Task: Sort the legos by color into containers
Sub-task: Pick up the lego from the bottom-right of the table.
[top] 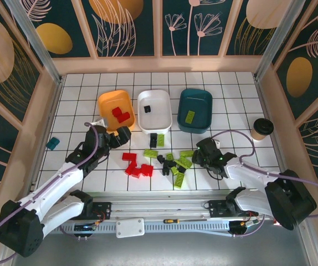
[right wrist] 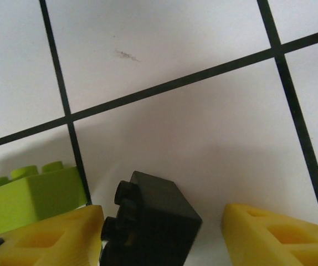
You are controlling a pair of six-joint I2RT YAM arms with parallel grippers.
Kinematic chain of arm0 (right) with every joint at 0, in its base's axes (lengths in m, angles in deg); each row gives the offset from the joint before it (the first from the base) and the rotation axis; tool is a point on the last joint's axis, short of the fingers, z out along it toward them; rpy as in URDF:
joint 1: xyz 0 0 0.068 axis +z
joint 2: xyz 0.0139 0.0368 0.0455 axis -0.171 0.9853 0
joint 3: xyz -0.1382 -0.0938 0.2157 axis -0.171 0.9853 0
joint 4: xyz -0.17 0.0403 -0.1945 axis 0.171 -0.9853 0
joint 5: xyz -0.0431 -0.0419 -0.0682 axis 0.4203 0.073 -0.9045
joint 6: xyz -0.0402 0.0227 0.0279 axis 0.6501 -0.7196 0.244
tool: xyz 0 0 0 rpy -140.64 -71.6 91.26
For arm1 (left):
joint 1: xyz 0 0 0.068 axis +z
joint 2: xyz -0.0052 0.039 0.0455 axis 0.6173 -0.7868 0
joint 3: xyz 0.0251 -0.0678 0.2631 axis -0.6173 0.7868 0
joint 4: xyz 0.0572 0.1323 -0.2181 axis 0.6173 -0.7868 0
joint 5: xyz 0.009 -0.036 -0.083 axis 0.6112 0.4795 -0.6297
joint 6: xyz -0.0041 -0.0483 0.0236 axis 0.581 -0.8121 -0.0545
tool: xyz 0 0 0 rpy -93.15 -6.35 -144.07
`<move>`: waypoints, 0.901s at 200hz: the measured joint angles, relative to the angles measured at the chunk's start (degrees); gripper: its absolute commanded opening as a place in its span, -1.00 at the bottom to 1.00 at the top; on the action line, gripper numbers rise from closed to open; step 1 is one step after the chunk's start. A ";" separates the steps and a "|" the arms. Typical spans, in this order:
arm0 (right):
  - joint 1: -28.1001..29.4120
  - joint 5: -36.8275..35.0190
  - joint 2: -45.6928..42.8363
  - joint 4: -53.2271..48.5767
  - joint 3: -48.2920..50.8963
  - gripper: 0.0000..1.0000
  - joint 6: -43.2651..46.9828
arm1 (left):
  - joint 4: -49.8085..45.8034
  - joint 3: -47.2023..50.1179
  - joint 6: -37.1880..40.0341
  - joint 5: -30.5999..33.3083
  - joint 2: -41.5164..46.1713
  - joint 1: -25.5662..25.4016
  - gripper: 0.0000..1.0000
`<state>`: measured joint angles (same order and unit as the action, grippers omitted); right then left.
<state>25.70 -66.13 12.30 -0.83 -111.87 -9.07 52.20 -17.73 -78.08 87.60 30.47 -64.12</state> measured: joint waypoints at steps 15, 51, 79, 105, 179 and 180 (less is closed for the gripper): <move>0.00 -0.48 0.98 -0.44 -0.50 0.06 0.15 | -0.02 1.16 -0.02 -0.20 0.00 0.00 0.98; 0.02 -1.90 1.62 -1.66 -0.85 -0.30 0.59 | 0.02 2.71 -0.22 -0.35 0.59 0.00 0.98; 0.02 -3.02 1.68 -2.56 -1.05 -0.57 1.88 | 0.04 3.54 -0.22 -0.39 0.68 0.00 0.98; 0.00 -3.04 1.57 -2.89 -1.38 -0.72 3.80 | 0.02 4.48 -0.22 -0.81 0.74 0.00 0.98; 2.86 -2.45 -1.33 -1.22 -8.15 -0.89 8.63 | -0.02 5.70 -0.63 -1.16 3.17 0.00 0.98; 2.93 -2.43 -1.33 -1.20 -8.37 -0.89 8.66 | -0.02 5.73 -0.63 -1.16 3.19 0.00 0.98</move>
<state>28.63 -68.55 10.97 -2.03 -120.24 -0.42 52.18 -12.01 -78.71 86.44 33.66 -64.12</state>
